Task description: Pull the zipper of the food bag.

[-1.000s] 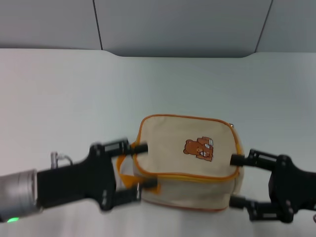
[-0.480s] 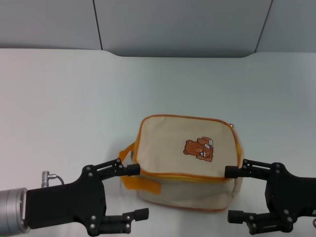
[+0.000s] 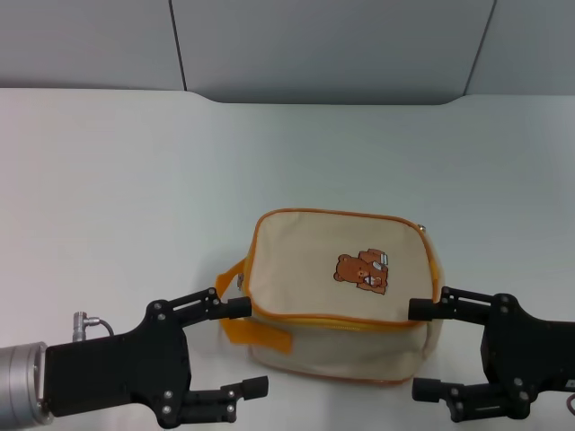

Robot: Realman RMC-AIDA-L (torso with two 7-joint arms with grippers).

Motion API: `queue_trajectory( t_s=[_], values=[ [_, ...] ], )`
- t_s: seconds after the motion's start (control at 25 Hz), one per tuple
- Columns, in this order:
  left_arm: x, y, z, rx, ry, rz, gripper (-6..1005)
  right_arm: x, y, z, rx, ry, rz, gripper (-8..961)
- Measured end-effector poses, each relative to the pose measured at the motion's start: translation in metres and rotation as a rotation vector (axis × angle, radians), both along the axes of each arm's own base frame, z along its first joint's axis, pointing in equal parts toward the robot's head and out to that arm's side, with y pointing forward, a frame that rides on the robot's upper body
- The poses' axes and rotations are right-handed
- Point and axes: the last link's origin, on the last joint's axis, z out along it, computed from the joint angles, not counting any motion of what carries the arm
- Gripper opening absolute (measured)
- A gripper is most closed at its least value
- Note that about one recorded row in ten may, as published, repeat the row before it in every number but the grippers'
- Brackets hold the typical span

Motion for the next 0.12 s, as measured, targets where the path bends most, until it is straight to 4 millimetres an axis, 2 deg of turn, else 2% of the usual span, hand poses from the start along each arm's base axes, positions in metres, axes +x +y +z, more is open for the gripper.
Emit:
queue_trajectory(
  t_s=[0.12],
  values=[
    [0.0005, 0.0009, -0.0001, 0.006, 0.000, -0.003, 827, 0.0000, 0.0008, -0.0004, 0.008, -0.003, -0.001, 849]
  ],
)
